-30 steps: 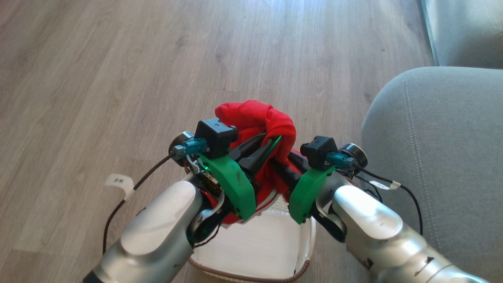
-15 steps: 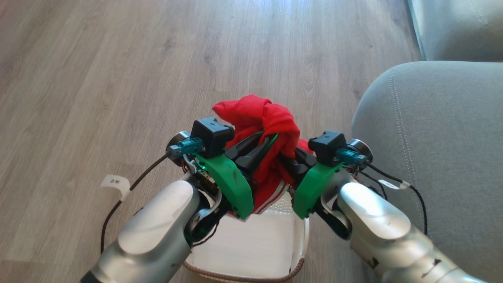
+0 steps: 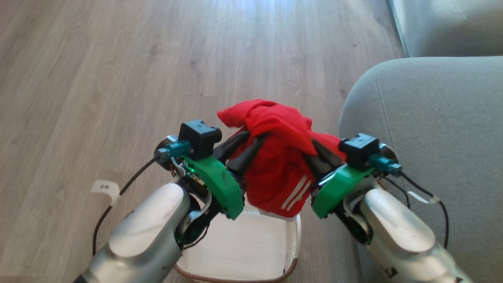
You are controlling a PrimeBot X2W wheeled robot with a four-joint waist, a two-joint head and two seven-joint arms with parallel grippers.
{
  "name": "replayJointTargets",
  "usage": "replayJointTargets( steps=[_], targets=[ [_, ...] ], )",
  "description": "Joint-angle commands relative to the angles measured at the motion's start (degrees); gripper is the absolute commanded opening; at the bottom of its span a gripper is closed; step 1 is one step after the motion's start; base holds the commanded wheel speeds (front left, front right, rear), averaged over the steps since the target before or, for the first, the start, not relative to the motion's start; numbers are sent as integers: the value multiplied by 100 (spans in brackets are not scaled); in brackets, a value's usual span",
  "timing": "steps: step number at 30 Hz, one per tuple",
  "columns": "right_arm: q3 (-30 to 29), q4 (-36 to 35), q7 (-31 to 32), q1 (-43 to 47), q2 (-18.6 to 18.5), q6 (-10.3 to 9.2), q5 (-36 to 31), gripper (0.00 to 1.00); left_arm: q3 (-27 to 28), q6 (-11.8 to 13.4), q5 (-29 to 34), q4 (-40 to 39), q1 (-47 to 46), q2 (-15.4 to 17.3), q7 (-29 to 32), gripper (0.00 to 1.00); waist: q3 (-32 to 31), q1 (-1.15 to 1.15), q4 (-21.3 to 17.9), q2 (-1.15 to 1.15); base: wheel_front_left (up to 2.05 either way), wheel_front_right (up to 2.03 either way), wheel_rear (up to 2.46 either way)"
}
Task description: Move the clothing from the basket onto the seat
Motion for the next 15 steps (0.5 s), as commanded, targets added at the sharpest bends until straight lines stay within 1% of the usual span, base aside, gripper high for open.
replayJointTargets(
  steps=[1, 2, 9, 15],
  targets=[
    [-90, -294, -45, -93, -4, -1, -50, 0, 282, 44, -28, -206, -181, 137, -61, 76, 2, 0, -34, 0, 0, 0, 0],
    [-174, -377, -45, -62, -22, -1, -79, 0, 281, 54, -30, -221, -172, 138, -66, 100, 1, 0, -55, 0, 0, 0, 0],
    [-688, -934, -45, 161, -171, -1, -289, 0, 294, 152, -42, -356, -59, 187, -121, 100, -13, 0, -275, 0, 0, 0, 0],
    [-1072, -1430, -45, 293, -387, -1, -474, 0, 338, 231, -49, -469, 51, 277, -205, 100, 5, 0, -588, 0, 0, 0, 0]
  ],
)
